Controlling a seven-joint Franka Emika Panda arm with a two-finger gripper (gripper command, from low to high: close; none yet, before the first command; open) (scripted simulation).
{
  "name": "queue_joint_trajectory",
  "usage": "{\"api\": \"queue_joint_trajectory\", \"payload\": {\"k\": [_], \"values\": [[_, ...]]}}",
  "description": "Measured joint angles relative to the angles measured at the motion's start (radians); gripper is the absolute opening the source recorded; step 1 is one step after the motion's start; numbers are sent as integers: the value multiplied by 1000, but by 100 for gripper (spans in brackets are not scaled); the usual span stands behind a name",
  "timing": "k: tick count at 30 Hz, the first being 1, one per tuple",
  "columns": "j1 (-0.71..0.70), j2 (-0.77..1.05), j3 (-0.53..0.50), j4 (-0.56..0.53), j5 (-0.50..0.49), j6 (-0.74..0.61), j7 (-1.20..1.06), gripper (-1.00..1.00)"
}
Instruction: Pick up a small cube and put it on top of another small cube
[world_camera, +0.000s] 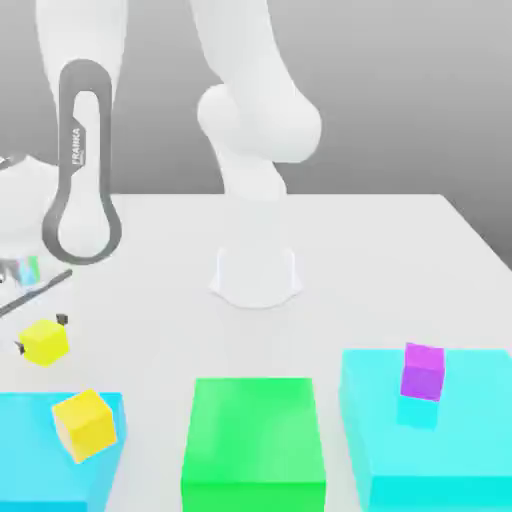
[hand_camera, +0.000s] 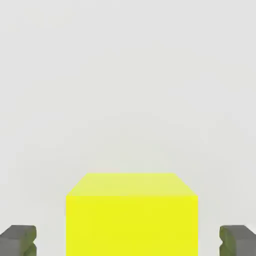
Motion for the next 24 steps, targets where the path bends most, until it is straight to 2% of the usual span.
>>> {"api": "queue_joint_trajectory", "payload": {"k": [6,11,14,24], "values": [[7,-20,-10,-4,-13,-14,11,-100],[53,-187,-84,-37,-140,-147,105,-100],[80,-194,-64,40,-168,-229,122,-100],[198,-109,50,397,-204,-500,129,-100]]}}
